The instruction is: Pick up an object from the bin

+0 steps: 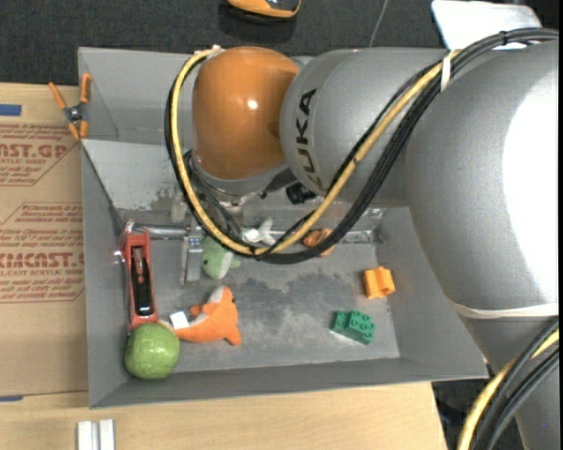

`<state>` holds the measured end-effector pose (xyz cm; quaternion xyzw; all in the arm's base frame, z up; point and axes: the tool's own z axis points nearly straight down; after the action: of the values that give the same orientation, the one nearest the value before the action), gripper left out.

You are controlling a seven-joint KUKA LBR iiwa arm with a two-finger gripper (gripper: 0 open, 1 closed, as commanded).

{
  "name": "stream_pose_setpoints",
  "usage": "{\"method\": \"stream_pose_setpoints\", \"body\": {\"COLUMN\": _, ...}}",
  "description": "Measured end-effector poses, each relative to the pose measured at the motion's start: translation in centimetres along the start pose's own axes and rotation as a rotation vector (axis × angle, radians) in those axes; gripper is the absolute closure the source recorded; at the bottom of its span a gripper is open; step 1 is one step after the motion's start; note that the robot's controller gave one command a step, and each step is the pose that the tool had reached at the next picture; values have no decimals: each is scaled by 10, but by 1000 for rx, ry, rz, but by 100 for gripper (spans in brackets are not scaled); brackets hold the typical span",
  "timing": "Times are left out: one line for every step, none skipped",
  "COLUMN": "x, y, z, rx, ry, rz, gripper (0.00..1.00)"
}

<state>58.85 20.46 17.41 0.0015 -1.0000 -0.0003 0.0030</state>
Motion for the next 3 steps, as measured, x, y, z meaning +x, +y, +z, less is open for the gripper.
{"method": "stream_pose_setpoints", "body": {"x": -2, "y": -1, "z": -5, "rx": -2, "ry": -7, "rz": 2, "gripper": 0}}
{"method": "stream_pose_setpoints", "body": {"x": 58, "y": -21, "z": 30, "rx": -1, "ry": -7, "rz": -158, "gripper": 0}}
{"method": "stream_pose_setpoints", "body": {"x": 88, "y": -26, "z": 34, "rx": -3, "ry": -13, "rz": -181, "gripper": 0}}
